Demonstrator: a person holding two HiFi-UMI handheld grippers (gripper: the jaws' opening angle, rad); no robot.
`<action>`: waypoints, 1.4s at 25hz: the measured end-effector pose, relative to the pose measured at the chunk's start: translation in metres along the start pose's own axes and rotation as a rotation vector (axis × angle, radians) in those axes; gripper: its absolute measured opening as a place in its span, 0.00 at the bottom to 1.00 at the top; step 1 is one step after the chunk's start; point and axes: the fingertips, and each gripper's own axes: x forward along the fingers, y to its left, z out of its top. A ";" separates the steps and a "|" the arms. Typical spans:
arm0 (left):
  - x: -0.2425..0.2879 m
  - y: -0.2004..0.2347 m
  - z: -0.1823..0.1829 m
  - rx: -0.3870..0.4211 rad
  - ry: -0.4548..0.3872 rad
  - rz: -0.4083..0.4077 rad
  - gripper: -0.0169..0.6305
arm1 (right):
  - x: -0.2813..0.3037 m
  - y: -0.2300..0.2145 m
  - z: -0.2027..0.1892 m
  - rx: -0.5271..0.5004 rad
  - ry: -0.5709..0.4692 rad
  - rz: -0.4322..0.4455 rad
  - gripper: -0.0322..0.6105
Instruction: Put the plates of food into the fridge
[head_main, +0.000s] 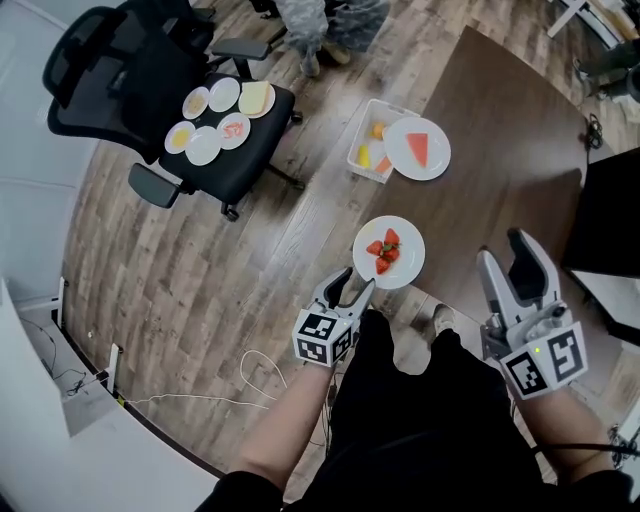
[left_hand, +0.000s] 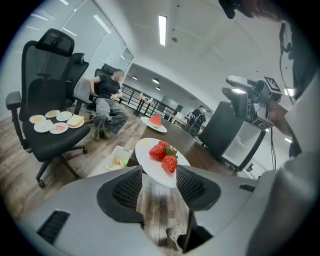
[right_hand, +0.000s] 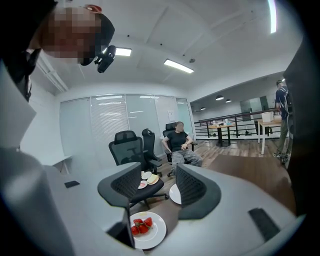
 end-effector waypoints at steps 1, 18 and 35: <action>0.002 0.001 -0.002 -0.017 -0.001 0.001 0.33 | 0.000 -0.002 -0.002 0.004 0.004 -0.006 0.40; 0.020 0.005 -0.012 -0.100 0.047 -0.023 0.28 | -0.002 -0.012 -0.028 0.028 0.051 -0.031 0.40; 0.020 -0.022 0.025 -0.313 -0.061 -0.171 0.05 | -0.015 -0.015 -0.036 0.055 0.052 -0.022 0.40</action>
